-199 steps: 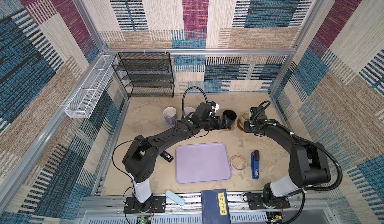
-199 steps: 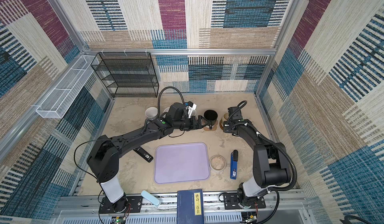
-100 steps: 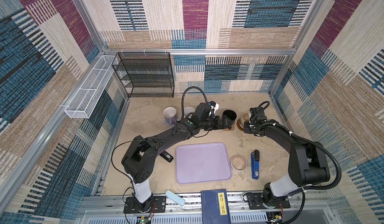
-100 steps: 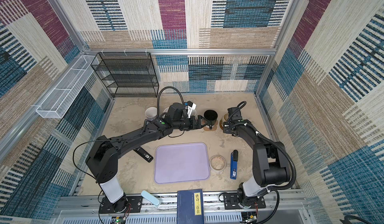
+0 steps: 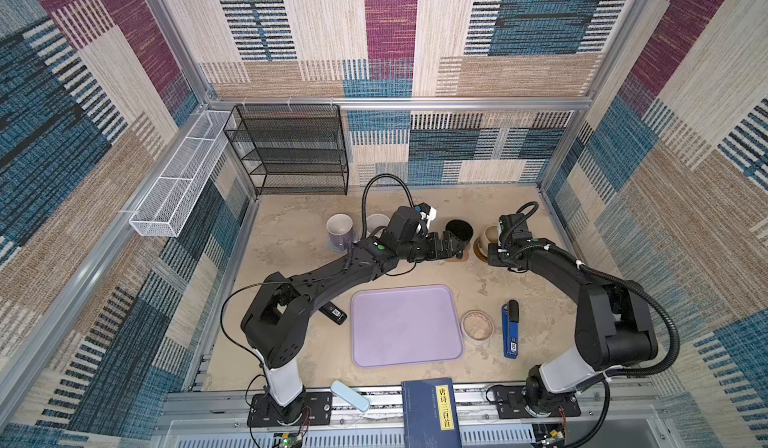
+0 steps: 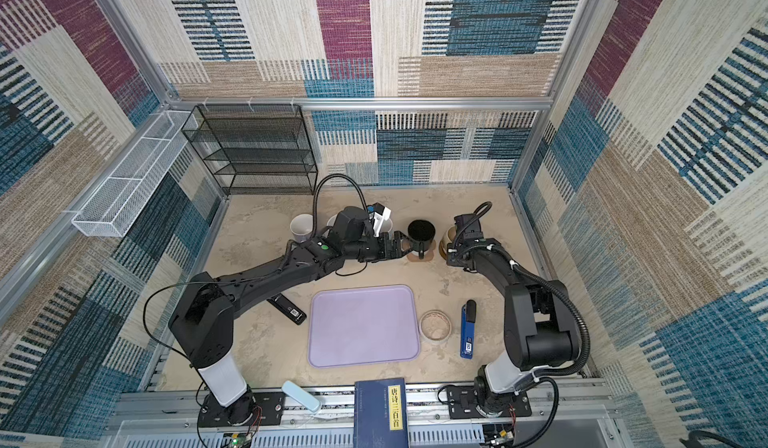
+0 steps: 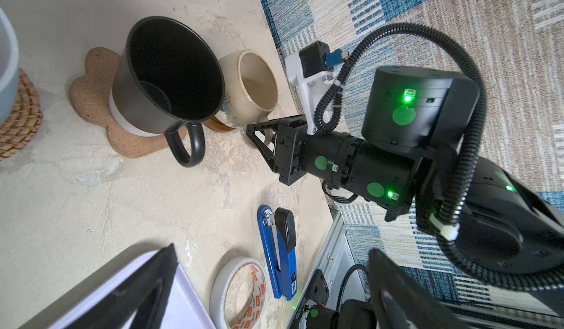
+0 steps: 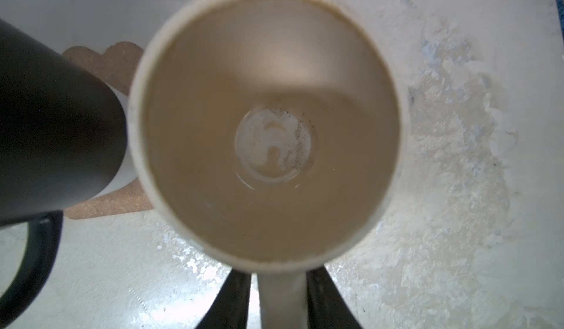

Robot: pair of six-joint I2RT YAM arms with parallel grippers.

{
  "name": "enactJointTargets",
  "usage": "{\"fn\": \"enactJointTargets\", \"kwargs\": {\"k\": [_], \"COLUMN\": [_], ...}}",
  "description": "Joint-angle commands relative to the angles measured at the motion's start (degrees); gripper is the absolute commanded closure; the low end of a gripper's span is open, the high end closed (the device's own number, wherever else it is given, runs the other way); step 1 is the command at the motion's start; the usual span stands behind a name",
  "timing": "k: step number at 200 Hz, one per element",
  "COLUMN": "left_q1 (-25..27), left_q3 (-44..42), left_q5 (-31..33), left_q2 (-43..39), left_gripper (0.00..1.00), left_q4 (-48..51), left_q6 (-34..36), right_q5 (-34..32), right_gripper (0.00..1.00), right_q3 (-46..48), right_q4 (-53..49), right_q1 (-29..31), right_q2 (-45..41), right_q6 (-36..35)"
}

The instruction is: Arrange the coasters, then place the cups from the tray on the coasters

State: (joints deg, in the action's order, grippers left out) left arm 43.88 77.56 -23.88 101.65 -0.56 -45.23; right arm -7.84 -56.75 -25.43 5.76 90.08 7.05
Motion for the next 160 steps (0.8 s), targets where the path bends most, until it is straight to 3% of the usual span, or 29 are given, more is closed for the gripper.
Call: {"fn": "enactJointTargets", "kwargs": {"k": [1, 95, 120, 122, 127, 160], "left_q1": [0.0, -0.5, -0.9, -0.9, -1.1, -2.2], "left_q3": [-0.4, -3.3, -5.4, -5.5, -5.8, -8.6], "left_q5": [1.1, 2.7, 4.6, 4.8, 5.3, 6.8], "left_q2": [-0.7, -3.3, -5.5, -5.7, -6.3, -10.0], "left_gripper": [0.01, 0.01, 0.00, 0.00, 0.00, 0.00], "left_q4": [-1.4, -0.8, -0.1, 0.0, 0.2, 1.2], "left_q6": [-0.8, -0.1, 0.5, 0.6, 0.7, 1.7], "right_q5": [-1.5, -2.1, -1.0, -0.9, -0.7, -1.5], "right_gripper": [0.68, 0.67, 0.63, 0.55, 0.52, 0.51], "right_q3": [-1.0, -1.7, -0.2, 0.0, 0.4, 1.1], "right_q4": [2.4, 3.6, 4.4, 4.6, 5.1, 5.5], "right_q1": [0.0, 0.0, 0.0, 0.0, 0.0, 0.0], "right_q2": [0.7, 1.3, -0.9, -1.1, -1.6, -3.6], "right_q6": [-0.5, -1.9, -1.4, -1.4, -1.5, -1.1]}}
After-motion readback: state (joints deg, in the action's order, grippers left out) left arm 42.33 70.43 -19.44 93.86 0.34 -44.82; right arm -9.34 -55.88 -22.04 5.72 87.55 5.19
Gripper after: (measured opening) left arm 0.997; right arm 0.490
